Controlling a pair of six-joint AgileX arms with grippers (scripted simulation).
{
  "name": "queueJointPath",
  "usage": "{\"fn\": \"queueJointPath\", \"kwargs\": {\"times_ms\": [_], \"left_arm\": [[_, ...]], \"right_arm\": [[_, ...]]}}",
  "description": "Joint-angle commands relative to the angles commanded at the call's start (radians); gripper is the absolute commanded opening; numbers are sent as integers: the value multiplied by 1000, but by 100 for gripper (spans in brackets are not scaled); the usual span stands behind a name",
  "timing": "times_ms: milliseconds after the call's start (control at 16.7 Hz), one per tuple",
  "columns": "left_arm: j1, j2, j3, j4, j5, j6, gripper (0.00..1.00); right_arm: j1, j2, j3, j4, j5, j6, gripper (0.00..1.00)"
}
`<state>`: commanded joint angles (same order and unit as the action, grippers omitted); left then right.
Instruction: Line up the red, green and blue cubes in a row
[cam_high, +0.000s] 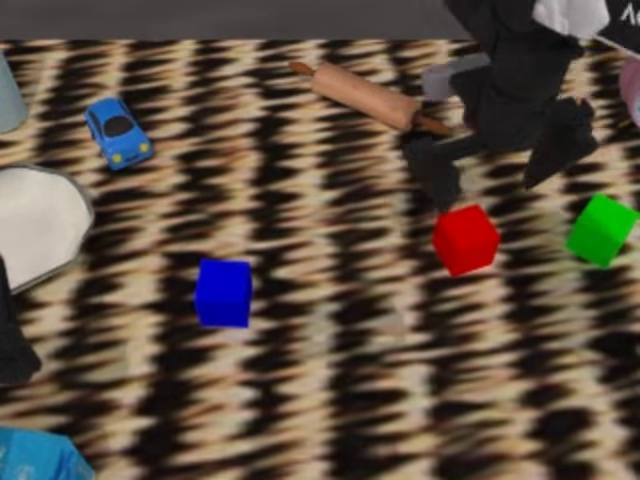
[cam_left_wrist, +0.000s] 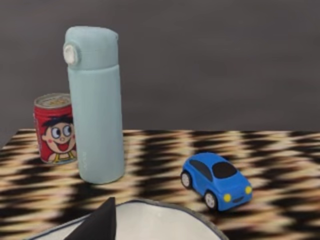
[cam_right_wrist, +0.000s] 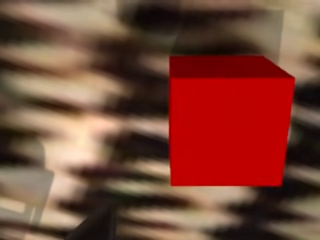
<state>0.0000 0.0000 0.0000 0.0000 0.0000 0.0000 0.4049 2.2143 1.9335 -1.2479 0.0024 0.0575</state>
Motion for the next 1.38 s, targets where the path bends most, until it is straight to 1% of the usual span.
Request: {"fn": "queueJointPath", "kwargs": {"times_ms": [180, 540, 720, 1020, 1320, 1380], "left_arm": [[0, 0, 0, 0, 0, 0, 100], [0, 0, 0, 0, 0, 0, 100], [0, 0, 0, 0, 0, 0, 100], [0, 0, 0, 0, 0, 0, 100], [0, 0, 0, 0, 0, 0, 100], [0, 0, 0, 0, 0, 0, 100]], "right_arm": [[13, 74, 71, -36, 2, 3, 100], [8, 78, 69, -33, 1, 3, 100], [11, 95, 11, 38, 2, 1, 100], [14, 148, -131, 243, 2, 5, 100], [15, 158, -151, 267, 2, 6, 100], [15, 158, -151, 267, 2, 6, 92]]}}
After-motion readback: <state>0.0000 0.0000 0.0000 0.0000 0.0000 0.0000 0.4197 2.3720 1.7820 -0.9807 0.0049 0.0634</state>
